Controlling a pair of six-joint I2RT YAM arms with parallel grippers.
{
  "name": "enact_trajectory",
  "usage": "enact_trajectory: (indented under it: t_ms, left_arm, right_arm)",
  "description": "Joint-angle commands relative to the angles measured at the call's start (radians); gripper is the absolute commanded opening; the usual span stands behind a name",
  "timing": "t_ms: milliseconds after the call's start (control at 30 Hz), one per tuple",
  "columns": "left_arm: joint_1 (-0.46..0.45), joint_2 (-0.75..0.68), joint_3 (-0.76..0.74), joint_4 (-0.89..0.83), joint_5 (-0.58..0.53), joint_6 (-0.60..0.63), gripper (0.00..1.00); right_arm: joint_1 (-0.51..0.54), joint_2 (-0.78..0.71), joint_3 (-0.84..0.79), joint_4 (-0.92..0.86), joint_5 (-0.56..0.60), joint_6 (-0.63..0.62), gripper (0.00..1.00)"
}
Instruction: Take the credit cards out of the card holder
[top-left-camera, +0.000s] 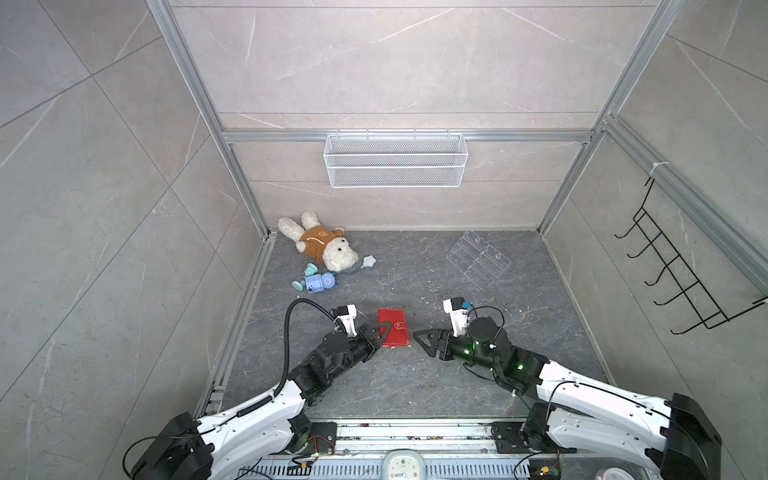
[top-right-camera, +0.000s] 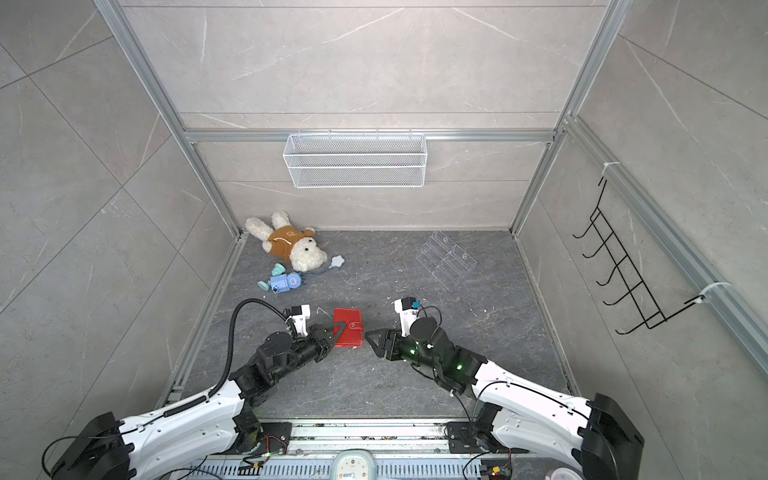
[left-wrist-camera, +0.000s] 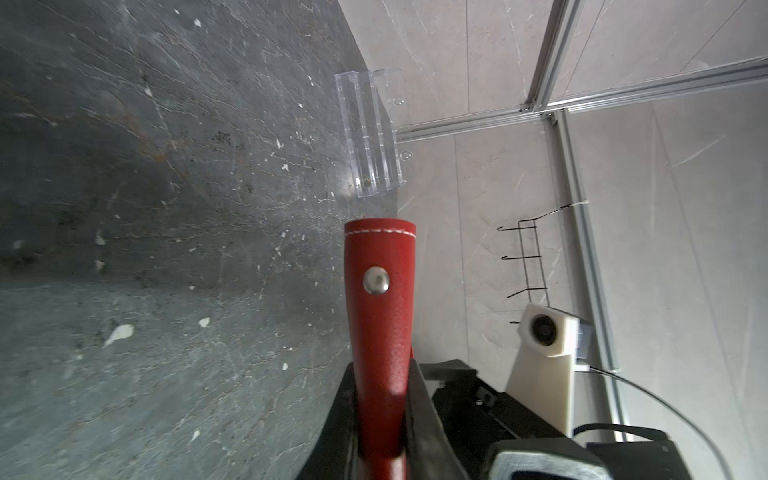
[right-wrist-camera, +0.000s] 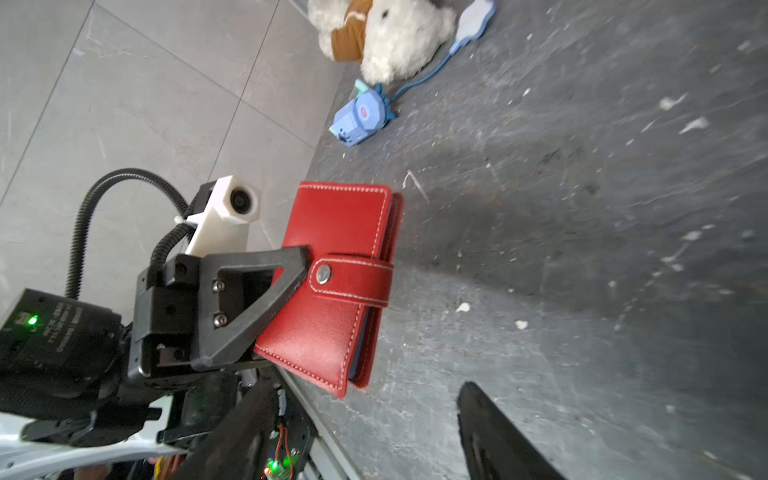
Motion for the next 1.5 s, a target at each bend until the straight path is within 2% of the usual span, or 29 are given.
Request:
enact_trajectory:
  t_ms: [0,100,200,267,467,700,1133,1333,1467]
  left_arm:
    - [-0.005,-0.043,0.083,-0.146,-0.049,0.177,0.0]
    - [-0.016,-0.04,0.114,-0.215,-0.069,0.251,0.0]
    - [-0.025,-0.021,0.133,-0.243,-0.077,0.3,0.0]
    - [-0.026,-0.009,0.137,-0.25,-0.077,0.307,0.0]
    - [-0.04,0.007,0.148,-0.25,-0.068,0.324,0.0]
    - [-0.049,0.043,0.168,-0.249,-0.049,0.322,0.0]
    - [-0.071,0.088,0.187,-0.229,-0.029,0.325,0.0]
    - [-0.083,0.091,0.186,-0.229,-0.023,0.325,0.0]
    - [-0.092,0.093,0.185,-0.229,-0.022,0.327,0.0]
  right_arm:
    - [0.001,-0.017,0.107,-0.288,0.156,-0.041,0.83]
    - [0.002,0.051,0.207,-0.405,0.156,-0.075,0.86]
    - [0.016,0.134,0.271,-0.429,0.132,-0.107,0.88]
    - [0.04,0.186,0.309,-0.441,0.141,-0.123,0.93]
    - [0.099,0.332,0.398,-0.442,0.179,-0.144,0.93]
    - [0.126,0.425,0.438,-0.41,0.187,-0.178,0.89]
    - [0.13,0.498,0.439,-0.401,0.251,-0.202,0.82]
    - [0.13,0.528,0.442,-0.4,0.299,-0.221,0.74]
    - [0.129,0.554,0.448,-0.404,0.325,-0.233,0.65]
